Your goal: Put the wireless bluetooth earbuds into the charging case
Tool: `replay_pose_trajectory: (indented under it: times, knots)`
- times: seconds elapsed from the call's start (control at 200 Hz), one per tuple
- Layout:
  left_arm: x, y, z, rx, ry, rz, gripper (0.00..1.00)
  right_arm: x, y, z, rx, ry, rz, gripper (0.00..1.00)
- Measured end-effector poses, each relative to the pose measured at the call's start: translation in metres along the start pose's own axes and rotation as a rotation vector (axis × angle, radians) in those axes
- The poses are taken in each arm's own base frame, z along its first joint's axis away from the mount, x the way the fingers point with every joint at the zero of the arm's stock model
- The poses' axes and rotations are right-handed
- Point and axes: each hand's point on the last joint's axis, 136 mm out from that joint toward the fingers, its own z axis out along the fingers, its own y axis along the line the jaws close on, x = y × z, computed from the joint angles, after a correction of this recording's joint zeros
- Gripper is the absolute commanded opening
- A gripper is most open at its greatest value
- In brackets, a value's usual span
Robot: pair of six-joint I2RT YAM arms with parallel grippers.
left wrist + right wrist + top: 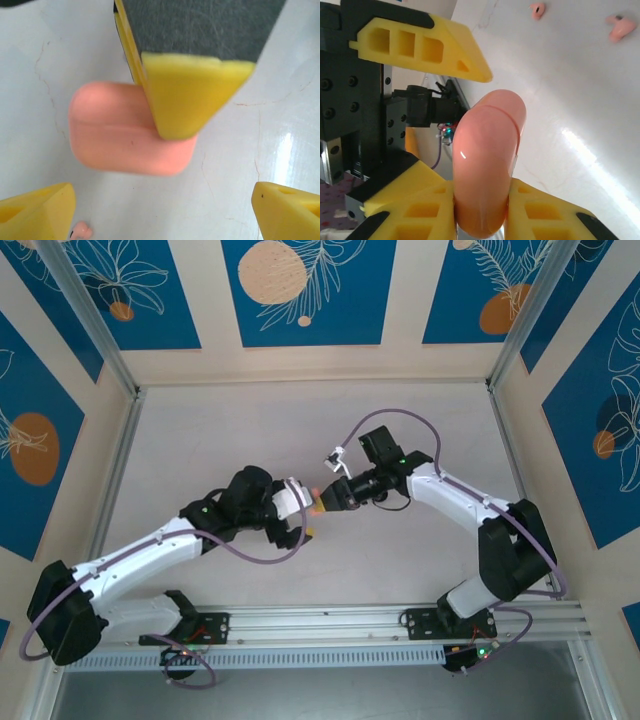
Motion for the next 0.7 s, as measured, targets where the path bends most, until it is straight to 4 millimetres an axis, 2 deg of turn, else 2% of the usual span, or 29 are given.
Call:
replay_pose_trajectory:
  times: [0.23, 0.38, 0.55, 0.63, 0.7]
  knots:
    - [-0.004, 0.013, -0.012, 0.056, -0.068, -0.063, 0.88, 0.006, -0.001, -0.011, 0.061, -0.001, -0.235, 0.26]
    - [0.000, 0.018, -0.019, 0.108, -0.085, -0.095, 0.83, 0.009, 0.006, -0.018, 0.086, 0.000, -0.433, 0.25]
    - [-0.007, 0.004, -0.027, 0.206, -0.088, -0.007, 0.77, 0.017, 0.009, -0.022, 0.109, 0.029, -0.647, 0.23]
    - [-0.012, -0.001, -0.032, 0.238, -0.098, 0.041, 0.67, 0.023, 0.010, -0.019, 0.117, 0.056, -0.741, 0.23]
    - [-0.014, -0.007, -0.036, 0.271, -0.110, 0.099, 0.66, 0.028, 0.011, -0.016, 0.117, 0.083, -0.817, 0.23]
